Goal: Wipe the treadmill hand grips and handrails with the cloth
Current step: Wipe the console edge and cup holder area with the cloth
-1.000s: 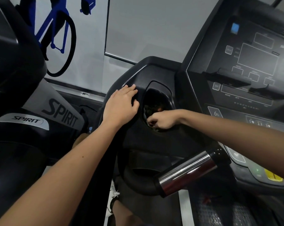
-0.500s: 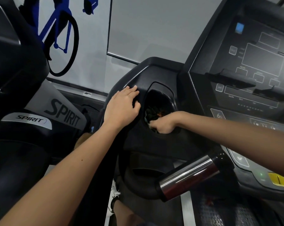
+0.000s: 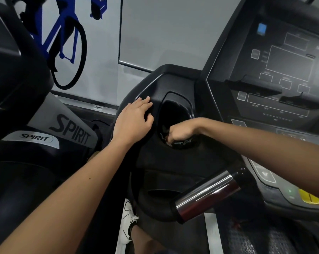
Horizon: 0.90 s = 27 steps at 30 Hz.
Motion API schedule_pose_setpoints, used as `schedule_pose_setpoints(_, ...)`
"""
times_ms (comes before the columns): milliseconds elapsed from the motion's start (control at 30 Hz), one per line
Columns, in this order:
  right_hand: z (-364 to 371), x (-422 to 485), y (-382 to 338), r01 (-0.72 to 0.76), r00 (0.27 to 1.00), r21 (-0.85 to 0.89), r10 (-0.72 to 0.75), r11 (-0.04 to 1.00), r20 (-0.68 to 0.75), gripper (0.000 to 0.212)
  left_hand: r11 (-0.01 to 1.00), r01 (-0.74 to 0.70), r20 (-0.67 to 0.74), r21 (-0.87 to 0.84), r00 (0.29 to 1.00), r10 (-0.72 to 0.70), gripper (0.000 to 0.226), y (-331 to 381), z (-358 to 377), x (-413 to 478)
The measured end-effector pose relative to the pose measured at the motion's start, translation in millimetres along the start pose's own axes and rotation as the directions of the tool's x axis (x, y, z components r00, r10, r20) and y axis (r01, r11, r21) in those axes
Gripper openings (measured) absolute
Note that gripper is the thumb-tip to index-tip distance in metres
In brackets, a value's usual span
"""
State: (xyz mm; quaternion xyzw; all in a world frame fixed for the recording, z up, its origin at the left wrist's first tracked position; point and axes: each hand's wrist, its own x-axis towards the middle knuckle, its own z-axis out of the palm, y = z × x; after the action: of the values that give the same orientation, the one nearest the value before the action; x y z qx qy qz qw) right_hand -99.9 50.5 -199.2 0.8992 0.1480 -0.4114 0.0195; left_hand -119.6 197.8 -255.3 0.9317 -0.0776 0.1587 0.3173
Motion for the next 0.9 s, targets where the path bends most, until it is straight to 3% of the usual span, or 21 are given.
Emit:
schedule_pose_setpoints(67, 0, -2, 8, 0.024, 0.999, 0.124, -0.027, 0.992, 0.021, 0.024, 1.000, -0.002, -0.003, -0.001, 1.000, 0.002, 0.043, 0, 0, 0)
schedule_pose_setpoints(267, 7, 3, 5, 0.026, 0.997, 0.006, -0.026, 1.000, 0.077, 0.030, 1.000, -0.001, -0.008, 0.011, 1.000, 0.001, 0.044, 0, 2, 1)
schedule_pose_setpoints(333, 12, 10, 3, 0.015, 0.997, -0.110, -0.007, 0.994, 0.075, 0.035, 1.000, 0.000, -0.006, 0.017, 1.000, 0.000, 0.044, 0, 1, 0)
schedule_pose_setpoints(467, 23, 17, 0, -0.048, 0.995, -0.382, 0.012, 0.923, -0.096, 0.037, 1.000, -0.007, 0.003, 0.019, 1.000, 0.006, 0.044, 2, 0, 0)
schedule_pose_setpoints(667, 21, 15, -21, -0.187, 0.966, -0.612, 0.032, 0.768, -0.256, 0.035, 1.000, 0.000, 0.028, 0.001, 1.000, -0.001, 0.044, -1, -1, -1)
schedule_pose_setpoints(767, 12, 13, -24, -0.155, 0.975, -0.441, 0.067, 0.884, -0.210, 0.036, 1.000, 0.006, 0.021, 0.001, 1.000, -0.006, 0.043, -1, -1, 0)
schedule_pose_setpoints(833, 4, 9, -20, -0.064, 0.990, -0.205, 0.036, 0.977, -0.138, 0.035, 1.000, 0.012, 0.015, -0.005, 1.000, -0.012, 0.043, 0, -1, 0)
schedule_pose_setpoints(900, 1, 7, -8, 0.029, 0.997, 0.156, -0.017, 0.987, -0.075, 0.033, 1.000, 0.019, 0.002, -0.010, 1.000, -0.019, 0.043, 1, -1, -1)
